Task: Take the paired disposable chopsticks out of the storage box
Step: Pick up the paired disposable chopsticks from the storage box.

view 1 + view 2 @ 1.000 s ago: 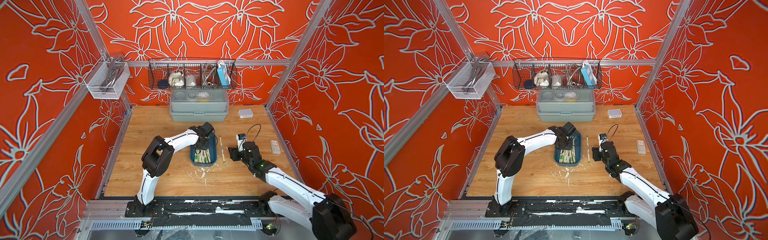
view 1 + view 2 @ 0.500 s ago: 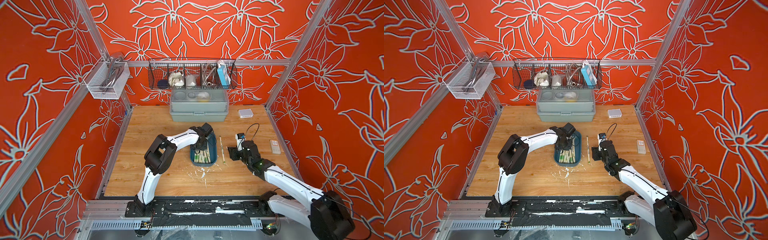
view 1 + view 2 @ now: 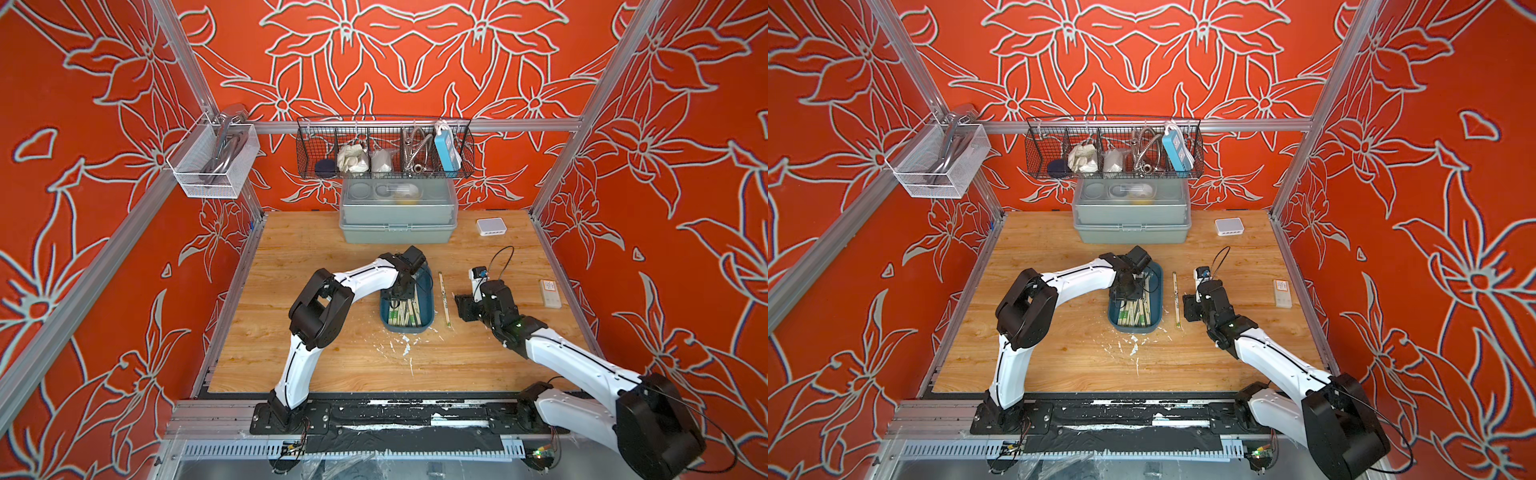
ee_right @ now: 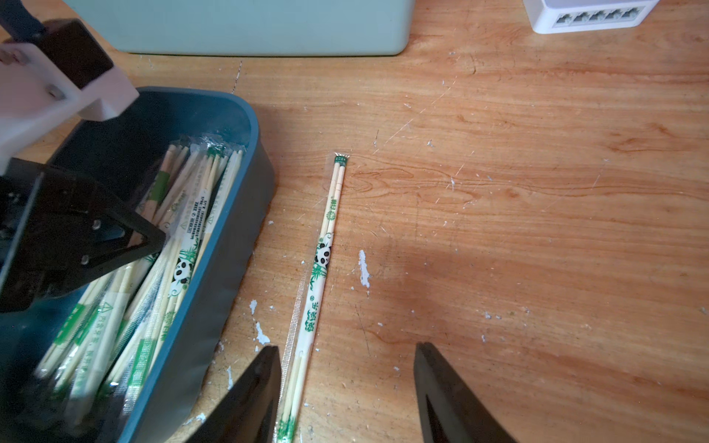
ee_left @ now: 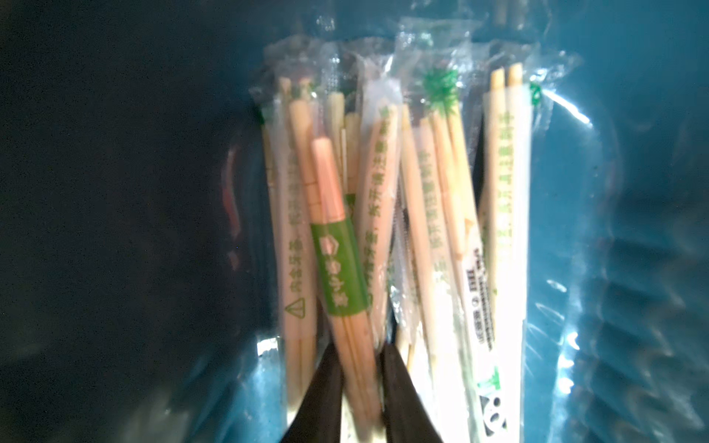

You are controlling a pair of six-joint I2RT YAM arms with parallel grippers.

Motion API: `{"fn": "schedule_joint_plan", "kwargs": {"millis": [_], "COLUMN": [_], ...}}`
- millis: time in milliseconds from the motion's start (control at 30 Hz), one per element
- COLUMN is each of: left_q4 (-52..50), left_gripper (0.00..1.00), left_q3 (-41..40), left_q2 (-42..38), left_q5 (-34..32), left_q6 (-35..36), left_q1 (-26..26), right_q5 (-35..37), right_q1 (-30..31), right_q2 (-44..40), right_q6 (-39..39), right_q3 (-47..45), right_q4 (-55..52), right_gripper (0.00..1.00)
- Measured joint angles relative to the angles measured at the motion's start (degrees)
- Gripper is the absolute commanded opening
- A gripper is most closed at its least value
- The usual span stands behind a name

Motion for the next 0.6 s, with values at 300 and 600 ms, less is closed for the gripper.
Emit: {"fn": "schedule_joint_plan", "kwargs": {"millis": [300, 600], "left_q4": [-0.04, -0.13], "left_gripper": [0.12, 0.10], "left_q3": [-0.02, -0.02], "left_q2": [-0.70, -1.27], "left_q5": [-0.26, -0.17], "left_q6": [0.39, 0.94], "left_q1": [0.00, 0.00], "right_q5": [0.00, 0.02], "right_q1": [0.00, 0.00], "right_q2": [1.09, 1.09], "right_q6": [0.15, 0.22], "right_q3": [0.83, 0.83], "right_q4": [-0.09, -0.09], "right_gripper": [0.60, 0.60]}}
